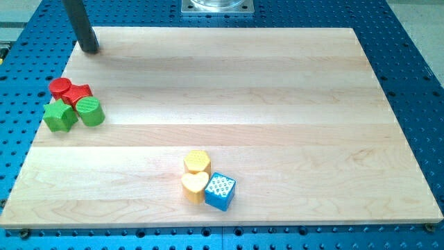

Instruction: Move triangle diagonally up

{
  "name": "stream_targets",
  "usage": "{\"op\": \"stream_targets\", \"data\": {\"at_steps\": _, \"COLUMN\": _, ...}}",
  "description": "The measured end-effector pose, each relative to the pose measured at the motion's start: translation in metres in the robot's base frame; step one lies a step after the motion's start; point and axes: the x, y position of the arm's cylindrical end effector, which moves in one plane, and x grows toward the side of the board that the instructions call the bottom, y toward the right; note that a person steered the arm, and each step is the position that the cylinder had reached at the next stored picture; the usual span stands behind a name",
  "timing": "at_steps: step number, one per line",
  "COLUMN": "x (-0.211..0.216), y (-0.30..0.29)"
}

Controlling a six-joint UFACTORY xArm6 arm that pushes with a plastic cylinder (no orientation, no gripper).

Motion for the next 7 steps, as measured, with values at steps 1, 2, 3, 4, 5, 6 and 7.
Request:
{"op": "stream_targets", "data": {"at_steps": 1, "x": 0.010, "y": -0.016}}
{"op": "stream_targets", "data": {"at_steps": 2, "x": 0.015, "y": -0.035}}
{"op": "stream_targets", "data": {"at_steps": 3, "x": 0.003, "y": -0.034}}
{"op": "stream_targets", "data": {"at_steps": 4, "x": -0.050, "y": -0.034}}
{"op": "stream_targets", "data": {"at_steps": 5, "x": -0.051, "y": -0.034}}
{"op": "stream_targets", "data": {"at_steps": 6, "x": -0.051, "y": -0.007}}
{"op": "stream_targets", "data": {"at_steps": 7, "x": -0.014, "y": 0.100}}
